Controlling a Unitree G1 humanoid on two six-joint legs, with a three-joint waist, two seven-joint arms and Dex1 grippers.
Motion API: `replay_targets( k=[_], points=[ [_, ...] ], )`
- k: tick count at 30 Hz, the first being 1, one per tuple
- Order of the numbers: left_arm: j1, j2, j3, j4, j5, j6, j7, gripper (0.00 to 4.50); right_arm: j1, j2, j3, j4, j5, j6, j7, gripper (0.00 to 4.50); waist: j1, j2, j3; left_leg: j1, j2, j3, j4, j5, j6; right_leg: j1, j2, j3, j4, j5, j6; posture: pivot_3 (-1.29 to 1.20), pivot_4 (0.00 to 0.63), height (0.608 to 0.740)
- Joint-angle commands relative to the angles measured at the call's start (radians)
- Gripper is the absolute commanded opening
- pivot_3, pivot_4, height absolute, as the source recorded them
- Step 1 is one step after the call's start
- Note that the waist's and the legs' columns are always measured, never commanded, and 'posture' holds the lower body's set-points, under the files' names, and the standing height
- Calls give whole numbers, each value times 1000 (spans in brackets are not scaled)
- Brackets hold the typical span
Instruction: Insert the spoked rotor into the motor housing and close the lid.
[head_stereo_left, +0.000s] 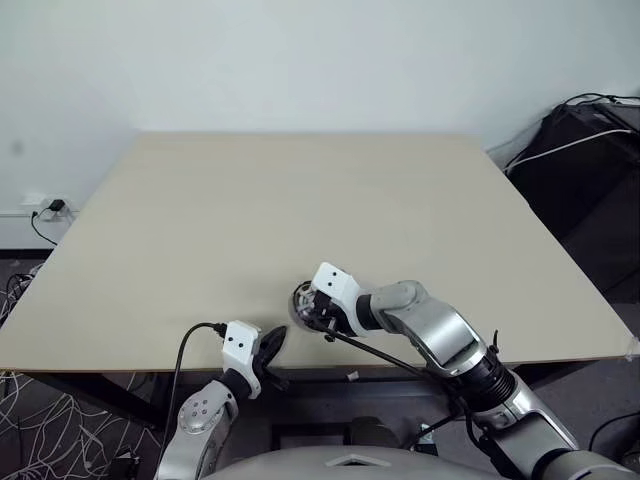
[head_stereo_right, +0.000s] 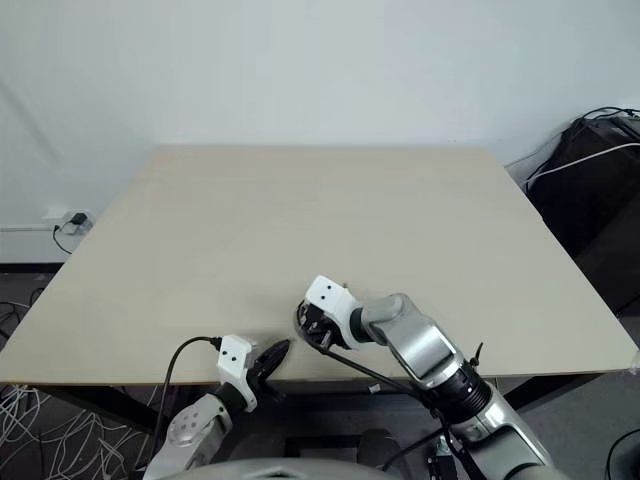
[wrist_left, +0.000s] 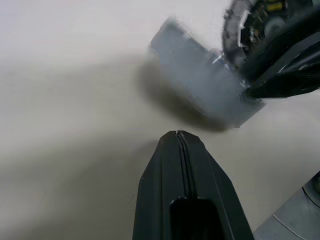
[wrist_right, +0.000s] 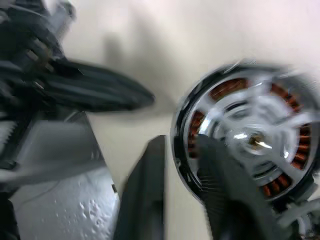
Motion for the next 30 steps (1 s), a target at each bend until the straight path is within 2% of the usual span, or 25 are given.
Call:
replay_targets(
  k=[1, 2, 13, 21, 27, 30],
  points=[
    [-8, -4, -2, -8, -9, -26, -12, 0, -22, -4, 1, -20, 11, -23, -20, 1988, 1, 0, 0, 0, 0, 0, 0, 0, 0, 0, 0, 0, 0, 0, 0, 0, 0, 740],
    [-9, -4, -2, -7, -9, -27, -12, 0, -24, -6, 4, -19, 13, -27, -23, 2294, 2, 0, 0, 0, 0, 0, 0, 0, 0, 0, 0, -1, 0, 0, 0, 0, 0, 740],
    [-12, -5, 1, 3, -9, -29, -22, 0, -32, -17, -15, -103, 98, -3, -14, 2294, 1, 0, 0, 0, 0, -1, 0, 0, 0, 0, 0, -1, 0, 0, 0, 0, 0, 740],
    [-20, -5, 0, 14, -9, -32, -29, 0, 24, -114, -35, -210, 192, -5, 18, 2294, 2, 0, 0, -1, 0, -1, 0, 0, 0, 0, -1, -1, -2, 0, 0, 0, 0, 740],
    [-18, 1, 0, 15, -11, -30, -36, 0, 72, -150, -176, -286, 348, -44, 87, 2294, 1, 0, 0, -1, 0, -2, -1, 0, 0, 1, -1, -2, -3, 0, 0, 0, 0, 740],
    [-18, 3, 1, 13, -12, -28, -40, 0, 65, -106, -296, -294, 412, -74, 52, 1695, 2, 0, 0, -1, 0, -2, 0, 0, 0, 1, -1, -2, -3, 0, 0, 0, 0, 740]
  ],
)
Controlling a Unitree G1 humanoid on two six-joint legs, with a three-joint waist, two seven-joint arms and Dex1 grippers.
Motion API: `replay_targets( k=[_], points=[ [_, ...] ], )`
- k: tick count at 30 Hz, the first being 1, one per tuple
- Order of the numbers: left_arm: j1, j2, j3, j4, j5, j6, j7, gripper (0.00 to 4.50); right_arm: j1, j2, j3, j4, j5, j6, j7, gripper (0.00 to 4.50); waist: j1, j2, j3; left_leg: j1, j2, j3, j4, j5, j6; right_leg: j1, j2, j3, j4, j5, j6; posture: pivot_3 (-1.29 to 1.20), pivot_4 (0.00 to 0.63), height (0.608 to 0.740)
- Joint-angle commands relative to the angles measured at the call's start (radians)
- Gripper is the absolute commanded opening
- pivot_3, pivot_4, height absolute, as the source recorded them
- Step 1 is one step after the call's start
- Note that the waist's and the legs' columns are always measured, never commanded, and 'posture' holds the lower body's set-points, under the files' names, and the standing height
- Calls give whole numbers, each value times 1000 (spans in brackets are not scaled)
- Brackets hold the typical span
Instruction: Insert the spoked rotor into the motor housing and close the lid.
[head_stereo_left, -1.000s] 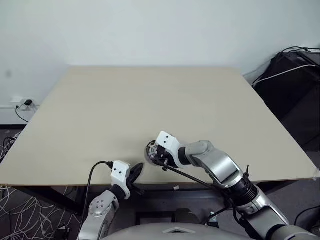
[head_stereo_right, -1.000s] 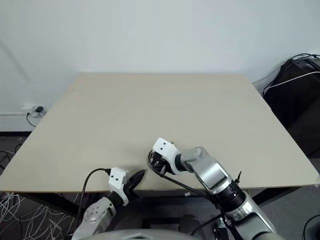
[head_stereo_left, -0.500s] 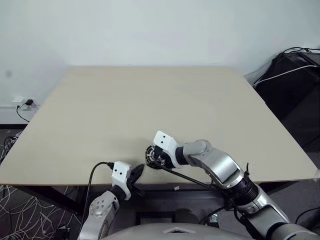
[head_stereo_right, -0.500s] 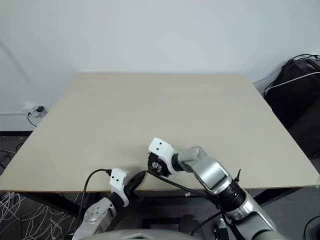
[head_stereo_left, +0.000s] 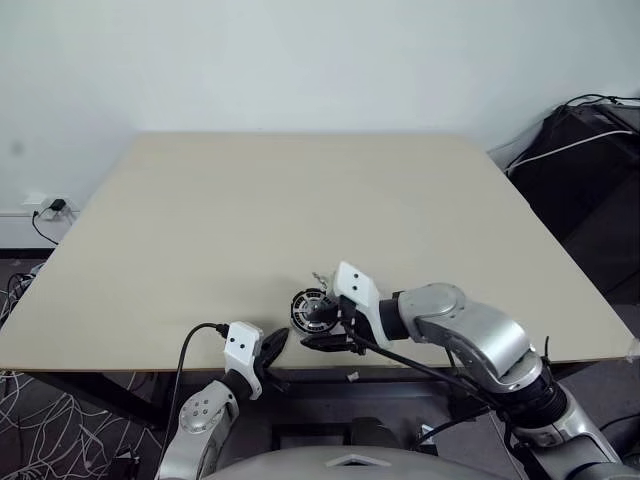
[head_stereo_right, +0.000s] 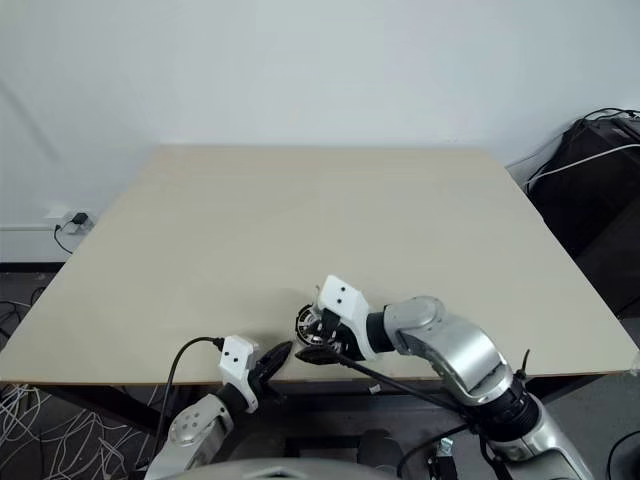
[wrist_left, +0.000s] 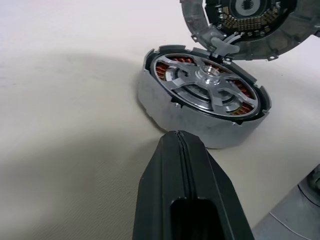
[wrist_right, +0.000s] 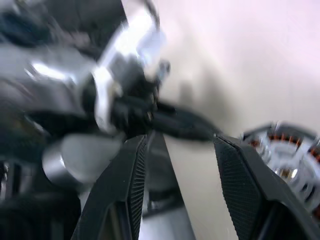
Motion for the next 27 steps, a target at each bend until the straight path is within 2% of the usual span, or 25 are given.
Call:
replay_targets(
  k=[1, 5, 7, 9, 13, 15, 18, 27],
  points=[
    [-8, 3, 1, -13, -12, -11, -13, 0, -27, 44, -151, -42, 83, -55, -28, 1347, 1, 0, 0, 0, 0, 0, 0, 0, 0, 0, 0, 0, 0, 0, 0, 0, 0, 740],
    [-7, 8, 1, -19, -13, -6, -16, 0, -49, 99, -296, -24, 81, -127, -144, 52, 1, 0, 0, 0, 0, 0, 0, 0, 0, 0, 0, 0, 0, 0, 0, 0, 0, 740],
    [-7, 10, 1, -25, -14, -1, -17, 0, -38, 96, -315, 3, 23, -162, -219, 19, 5, -1, 0, 0, 0, 0, 0, 0, 0, 0, 0, -1, -1, 0, 0, 0, 0, 740],
    [-6, 14, 2, -32, -16, 3, -18, 0, -8, 47, -275, 47, -106, -247, -288, 19, 8, 0, -1, 0, 0, 0, -1, 0, 0, 0, 0, -1, -1, 0, 0, 0, 0, 740],
    [-6, 20, 3, -45, -17, 12, -18, 0, 78, -138, -95, 187, -421, -453, -360, 19, 15, 1, -1, 0, -1, 1, -1, 0, 0, 0, -2, 0, -2, 0, 0, 0, 0, 740],
    [-5, 24, 4, -51, -17, 17, -18, 0, 117, -195, -29, 241, -488, -501, -341, 19, 15, 1, -1, 0, -2, 2, -1, 0, 1, 0, -2, 0, -2, 0, -1, 0, 0, 740],
    [-4, 30, 5, -62, -20, 25, -17, 0, 162, -224, 20, 291, -517, -535, -296, 19, 12, 2, -1, 0, -1, 2, -1, 0, 1, 0, -1, 1, -2, 0, -1, 0, 0, 740],
    [7, 34, 8, -95, -21, 47, -8, 0, 211, -164, 5, 320, -406, -527, -148, 19, 16, 0, 0, 1, 0, 2, 1, 1, 3, 3, 1, 1, -2, 0, 0, 0, 0, 740]
  ],
)
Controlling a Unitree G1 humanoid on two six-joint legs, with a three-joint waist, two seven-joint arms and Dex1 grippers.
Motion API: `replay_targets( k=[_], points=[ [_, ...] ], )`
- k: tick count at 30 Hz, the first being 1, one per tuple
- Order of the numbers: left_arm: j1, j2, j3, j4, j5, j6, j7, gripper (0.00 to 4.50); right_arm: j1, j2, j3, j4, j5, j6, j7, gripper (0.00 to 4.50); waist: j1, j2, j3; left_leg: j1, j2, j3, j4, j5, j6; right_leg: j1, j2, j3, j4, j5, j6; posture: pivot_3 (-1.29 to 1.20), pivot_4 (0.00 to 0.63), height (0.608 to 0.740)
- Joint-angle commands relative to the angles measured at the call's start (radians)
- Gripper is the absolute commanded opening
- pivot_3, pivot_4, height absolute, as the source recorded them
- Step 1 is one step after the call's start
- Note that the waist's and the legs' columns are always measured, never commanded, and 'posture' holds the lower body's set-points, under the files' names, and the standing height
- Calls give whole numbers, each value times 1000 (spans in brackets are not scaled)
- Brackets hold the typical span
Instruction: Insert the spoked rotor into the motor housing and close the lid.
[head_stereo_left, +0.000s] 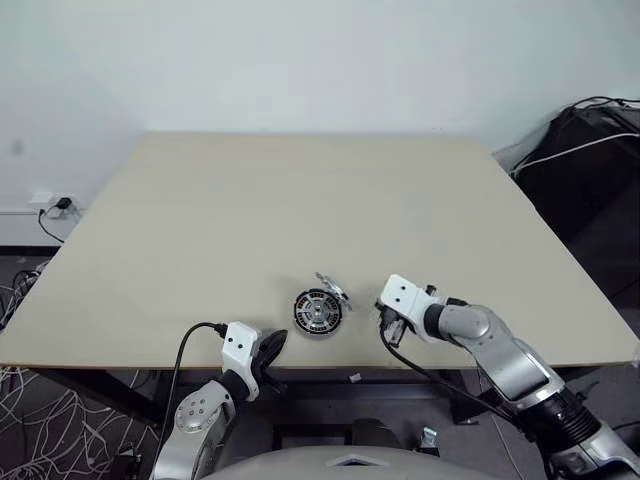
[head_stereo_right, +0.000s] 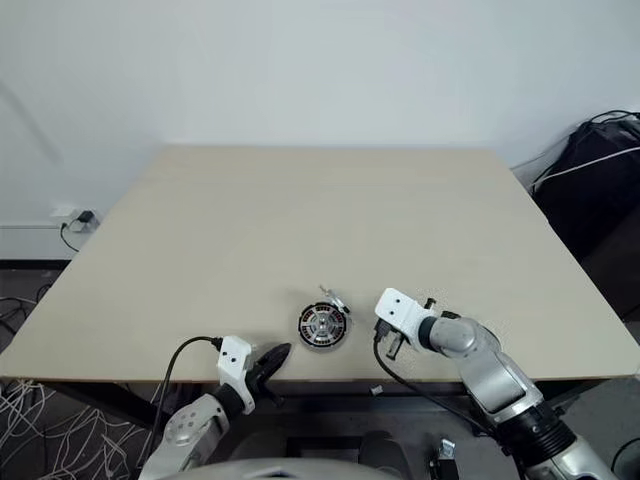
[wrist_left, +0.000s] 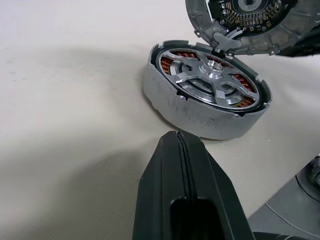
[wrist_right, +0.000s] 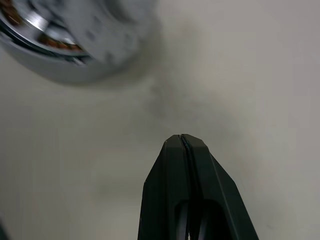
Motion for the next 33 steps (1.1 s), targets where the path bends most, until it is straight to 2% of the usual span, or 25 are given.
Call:
replay_targets(
  k=[1, 22, 33],
  points=[
    [-4, 1, 4, -56, -13, 4, 4, 0, 6, 0, -18, -22, 45, 5, 69, 19, 4, 0, 0, 0, 0, 0, 0, 0, 0, 0, 0, 0, 0, 0, 0, 0, 0, 740],
    [-5, -3, 2, -87, -12, 30, 14, 0, 12, 135, 28, -42, 143, 106, 167, 19, 9, 0, 0, 0, 0, 0, 0, -1, -1, 0, 1, 0, 0, 0, 0, 0, 0, 740],
    [-11, -3, 5, -88, -14, 30, 18, 0, 14, 211, -5, -21, 217, 134, 161, 19, 9, 0, 0, 0, 0, 0, 0, -1, -1, 0, 1, 0, 0, 0, 0, 0, 0, 740]
  ],
)
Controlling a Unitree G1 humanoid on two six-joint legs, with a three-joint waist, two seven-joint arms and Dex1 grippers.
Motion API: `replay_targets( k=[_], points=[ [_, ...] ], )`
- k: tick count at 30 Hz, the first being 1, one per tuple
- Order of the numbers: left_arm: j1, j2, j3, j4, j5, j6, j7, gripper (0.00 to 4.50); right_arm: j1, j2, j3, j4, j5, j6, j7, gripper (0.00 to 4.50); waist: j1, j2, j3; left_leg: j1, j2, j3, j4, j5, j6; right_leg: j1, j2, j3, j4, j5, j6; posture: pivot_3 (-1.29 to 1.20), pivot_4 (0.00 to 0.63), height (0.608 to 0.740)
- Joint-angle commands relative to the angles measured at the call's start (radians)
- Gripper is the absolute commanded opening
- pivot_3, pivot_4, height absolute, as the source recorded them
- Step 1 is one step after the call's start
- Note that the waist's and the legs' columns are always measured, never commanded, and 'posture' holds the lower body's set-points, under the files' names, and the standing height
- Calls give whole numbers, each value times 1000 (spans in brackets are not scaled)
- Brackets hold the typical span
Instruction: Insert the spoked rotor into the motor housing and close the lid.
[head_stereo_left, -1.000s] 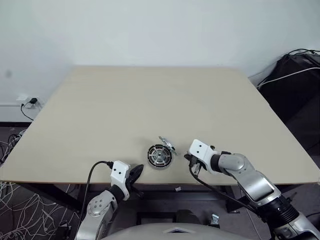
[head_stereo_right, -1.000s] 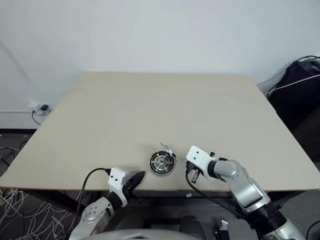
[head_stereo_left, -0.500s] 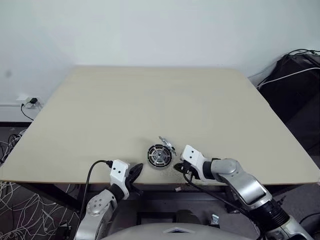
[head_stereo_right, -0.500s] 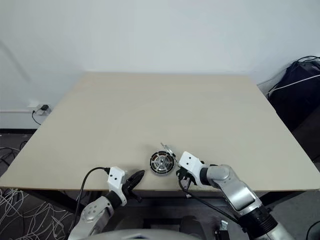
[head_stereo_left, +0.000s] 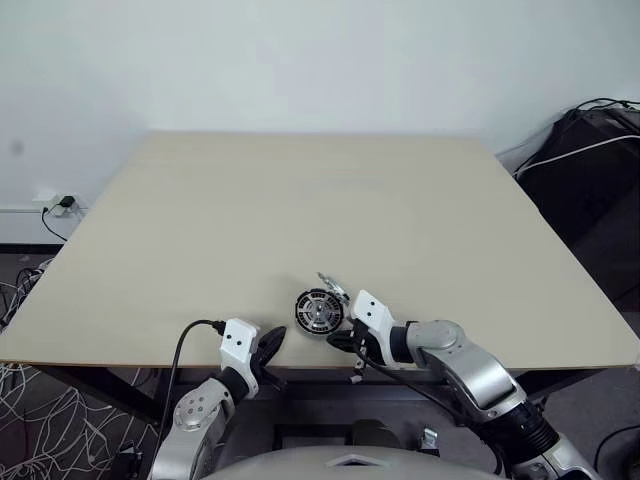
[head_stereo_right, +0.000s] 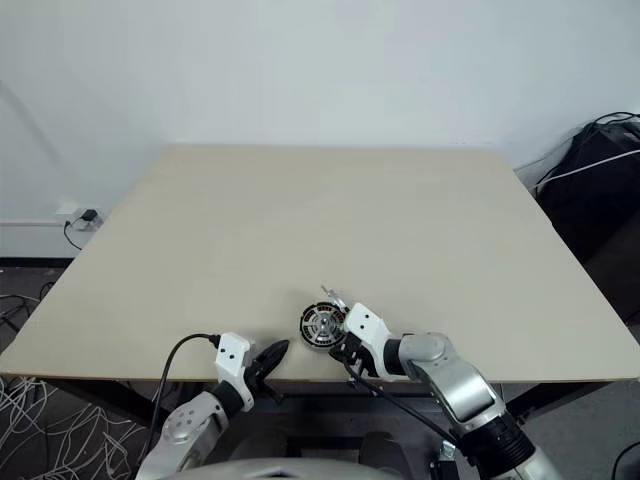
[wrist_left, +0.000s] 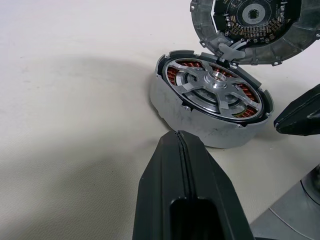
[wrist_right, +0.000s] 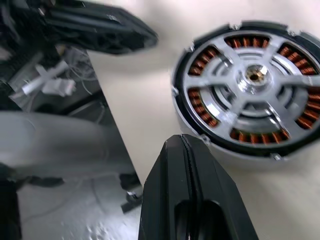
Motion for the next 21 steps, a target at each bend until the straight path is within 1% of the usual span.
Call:
replay_targets(
  k=[1, 11, 18, 21],
  points=[
    [-13, -2, 1, -43, -14, -8, -2, 0, -12, 30, -32, -8, 41, 7, -10, 19, 0, 0, 0, 0, 0, 0, 0, 0, 0, 0, 0, 0, 0, 0, 0, 0, 0, 740],
    [-16, -4, 6, -37, -13, -15, 2, 0, -40, 91, -13, 30, 49, 8, -42, 19, -2, 0, 0, 0, 0, 0, 0, 0, 0, 0, 0, 0, 0, 0, 0, 0, 0, 740],
    [-11, -5, 7, -30, -12, -22, 1, 0, -45, 84, 7, 37, 23, -22, -46, 19, -4, 0, 0, 0, 0, 0, 0, 0, 0, 0, 0, 0, 0, 0, 0, 0, 0, 740],
    [-11, -5, 5, -25, -12, -24, -2, 0, -36, 68, 6, 15, 52, -21, 0, 19, -5, 0, 0, 0, 0, 0, 0, 0, 0, 0, 0, 0, 0, 0, 0, 0, 0, 740]
  ],
)
